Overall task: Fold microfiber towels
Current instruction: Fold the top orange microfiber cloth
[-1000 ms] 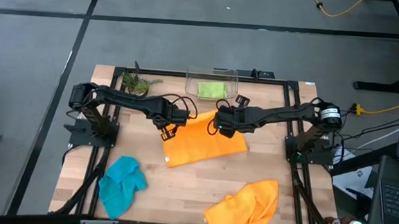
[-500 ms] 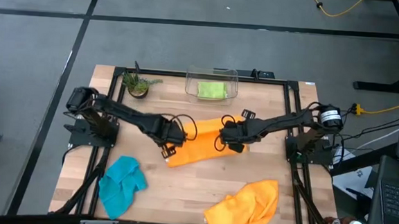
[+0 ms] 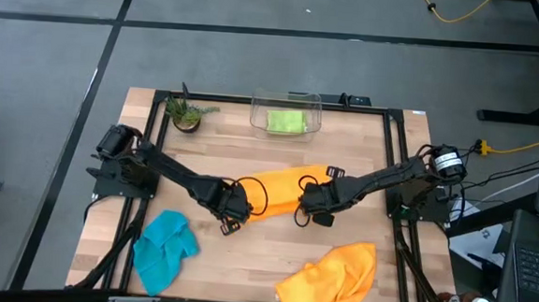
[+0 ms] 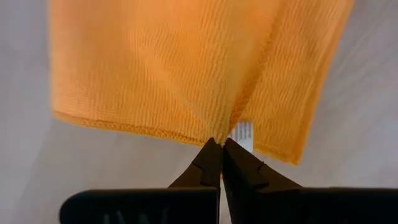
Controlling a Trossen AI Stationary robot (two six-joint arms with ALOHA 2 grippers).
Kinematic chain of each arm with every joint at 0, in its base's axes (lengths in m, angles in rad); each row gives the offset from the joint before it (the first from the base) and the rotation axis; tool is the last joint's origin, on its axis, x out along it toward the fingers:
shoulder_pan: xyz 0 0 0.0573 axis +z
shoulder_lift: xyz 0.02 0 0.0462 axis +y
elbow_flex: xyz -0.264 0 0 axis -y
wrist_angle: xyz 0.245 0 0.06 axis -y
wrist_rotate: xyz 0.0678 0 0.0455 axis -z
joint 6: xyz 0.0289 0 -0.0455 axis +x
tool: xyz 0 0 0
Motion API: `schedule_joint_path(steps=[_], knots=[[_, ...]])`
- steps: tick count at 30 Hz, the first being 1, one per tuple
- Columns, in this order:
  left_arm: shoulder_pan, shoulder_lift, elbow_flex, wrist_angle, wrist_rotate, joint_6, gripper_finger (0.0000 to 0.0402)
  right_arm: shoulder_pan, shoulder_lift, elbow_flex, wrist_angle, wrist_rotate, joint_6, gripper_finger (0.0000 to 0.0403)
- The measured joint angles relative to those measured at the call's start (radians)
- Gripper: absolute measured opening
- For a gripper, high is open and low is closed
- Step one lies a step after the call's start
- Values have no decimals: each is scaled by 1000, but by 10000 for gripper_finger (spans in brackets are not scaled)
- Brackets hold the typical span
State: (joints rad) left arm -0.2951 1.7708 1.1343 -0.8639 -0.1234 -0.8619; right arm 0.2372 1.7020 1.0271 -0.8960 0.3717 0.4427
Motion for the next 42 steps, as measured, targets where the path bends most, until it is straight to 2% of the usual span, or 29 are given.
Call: schedule_joint_path(steps=[11,15,25,31,38,42], knots=[[-42,21,0,45,33,4,0,6,0,-2,5,-37,23,2],[-48,21,0,43,36,7,0,6,0,-2,-1,-84,24,2],[-52,15,10,44,37,7,0,6,0,-2,-8,-87,24,2],[-73,16,18,152,44,6,0,5,0,-3,-26,-112,23,1],[-74,25,1,144,52,-22,0,5,0,-3,-30,-120,24,1],[-75,25,-1,145,64,-22,3,6,0,-3,-30,-122,23,21]])
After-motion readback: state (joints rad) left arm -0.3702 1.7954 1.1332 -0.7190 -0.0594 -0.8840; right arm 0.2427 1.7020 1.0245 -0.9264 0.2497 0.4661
